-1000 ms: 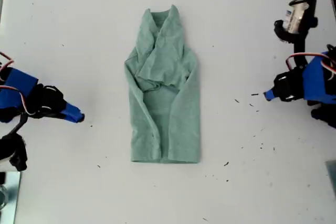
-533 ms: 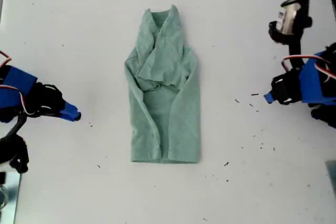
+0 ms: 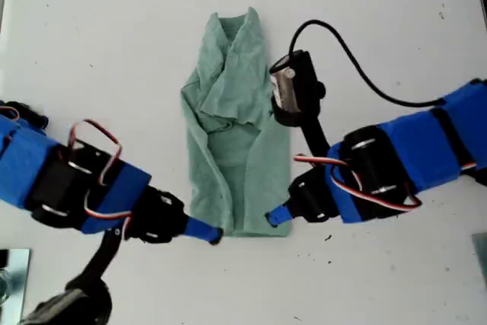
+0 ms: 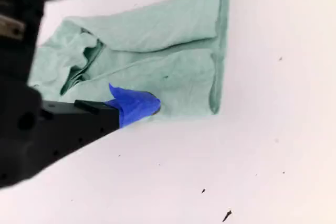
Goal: Fold t shirt
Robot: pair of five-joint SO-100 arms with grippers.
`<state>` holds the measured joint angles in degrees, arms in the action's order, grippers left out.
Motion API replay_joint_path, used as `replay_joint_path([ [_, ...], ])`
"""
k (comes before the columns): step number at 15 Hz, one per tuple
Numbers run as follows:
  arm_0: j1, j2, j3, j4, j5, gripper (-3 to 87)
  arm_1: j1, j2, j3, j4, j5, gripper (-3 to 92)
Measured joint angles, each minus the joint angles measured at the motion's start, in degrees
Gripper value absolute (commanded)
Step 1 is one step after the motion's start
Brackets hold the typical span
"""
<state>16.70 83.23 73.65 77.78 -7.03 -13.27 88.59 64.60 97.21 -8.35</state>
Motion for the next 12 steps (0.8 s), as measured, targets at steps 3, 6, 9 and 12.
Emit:
replay_joint_path([
  [3,-0.3,-8.1,-4.3,0.3,0.5,36.3,-0.2,-5.4,0.0,-5.1,1.1,38.2],
  [6,-2.2,-13.1,-4.4,-0.4,0.5,35.7,-0.3,-11.4,-0.1,-7.7,2.0,37.0],
  [9,-5.2,-18.3,-0.9,-4.9,0.4,23.4,-0.4,-17.8,-0.2,-10.3,3.0,31.2],
  [12,-6.0,-21.9,0.4,-10.9,0.4,2.6,-1.2,-25.2,-4.1,-12.9,3.5,15.4],
])
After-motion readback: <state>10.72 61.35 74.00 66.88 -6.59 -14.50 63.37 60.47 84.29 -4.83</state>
